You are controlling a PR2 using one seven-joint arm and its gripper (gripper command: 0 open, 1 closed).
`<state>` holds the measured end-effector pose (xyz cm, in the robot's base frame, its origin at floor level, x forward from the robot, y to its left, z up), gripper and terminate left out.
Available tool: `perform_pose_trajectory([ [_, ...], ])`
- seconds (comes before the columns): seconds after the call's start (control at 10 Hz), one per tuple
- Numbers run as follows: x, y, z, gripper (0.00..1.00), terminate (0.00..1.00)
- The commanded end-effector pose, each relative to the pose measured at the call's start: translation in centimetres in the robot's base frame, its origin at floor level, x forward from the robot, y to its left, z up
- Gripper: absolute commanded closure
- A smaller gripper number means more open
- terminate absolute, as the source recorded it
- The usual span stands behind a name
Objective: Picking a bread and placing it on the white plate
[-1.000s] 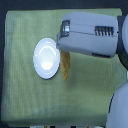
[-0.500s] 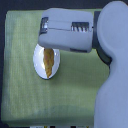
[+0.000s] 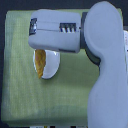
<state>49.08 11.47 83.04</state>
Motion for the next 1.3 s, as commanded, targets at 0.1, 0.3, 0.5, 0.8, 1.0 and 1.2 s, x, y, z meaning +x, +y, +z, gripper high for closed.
perform_pose_trajectory([
  [0.1,-1.9,1.7,-0.8,1.0,0.0],
  [0.3,-1.4,0.5,-0.5,0.0,0.0],
  [0.5,-1.3,0.1,-0.7,0.0,0.0],
  [0.8,-1.4,0.4,-0.7,0.0,0.0],
  [1.0,-1.4,0.1,-0.7,0.0,0.0],
  [1.2,-1.6,-0.1,-0.6,0.0,0.0],
])
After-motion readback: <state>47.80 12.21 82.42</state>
